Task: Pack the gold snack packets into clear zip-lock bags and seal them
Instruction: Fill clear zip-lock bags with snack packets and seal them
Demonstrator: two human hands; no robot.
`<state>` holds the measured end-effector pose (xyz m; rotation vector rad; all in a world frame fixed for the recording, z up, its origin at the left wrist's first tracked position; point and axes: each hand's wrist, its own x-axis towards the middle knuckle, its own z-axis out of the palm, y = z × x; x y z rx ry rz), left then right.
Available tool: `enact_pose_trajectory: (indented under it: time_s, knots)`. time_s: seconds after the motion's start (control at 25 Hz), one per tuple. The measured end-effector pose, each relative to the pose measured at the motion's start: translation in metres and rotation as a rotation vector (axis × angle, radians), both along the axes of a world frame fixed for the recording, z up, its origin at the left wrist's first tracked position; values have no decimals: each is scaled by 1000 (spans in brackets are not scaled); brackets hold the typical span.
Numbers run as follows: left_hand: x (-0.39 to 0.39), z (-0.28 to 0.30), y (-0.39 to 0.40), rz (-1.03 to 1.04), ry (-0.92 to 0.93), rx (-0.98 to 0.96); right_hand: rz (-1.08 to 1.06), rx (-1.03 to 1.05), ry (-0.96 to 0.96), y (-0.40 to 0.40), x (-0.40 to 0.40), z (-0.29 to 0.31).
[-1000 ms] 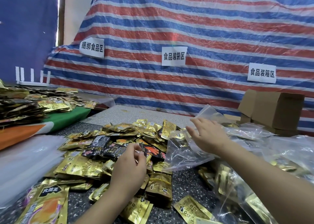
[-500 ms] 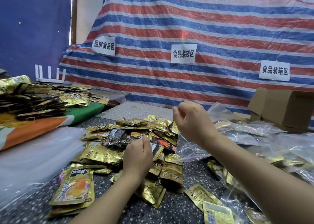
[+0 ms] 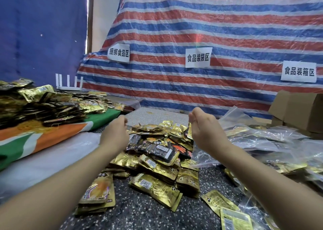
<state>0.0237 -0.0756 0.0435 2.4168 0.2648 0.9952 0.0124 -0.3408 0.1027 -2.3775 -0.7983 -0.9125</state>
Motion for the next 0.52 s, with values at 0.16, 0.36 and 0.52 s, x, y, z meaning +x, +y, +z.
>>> enact_pose_trajectory:
  time_s: [0.16, 0.36, 0.52]
  knots:
    - [6, -16, 58, 202, 295, 193, 66, -2, 114, 6, -4, -5]
    - [3, -45, 109, 290, 638, 344, 44, -83, 170, 5, -4, -14]
    - [-1, -62, 126, 322, 738, 319, 13, -170, 222, 3, -3, -26]
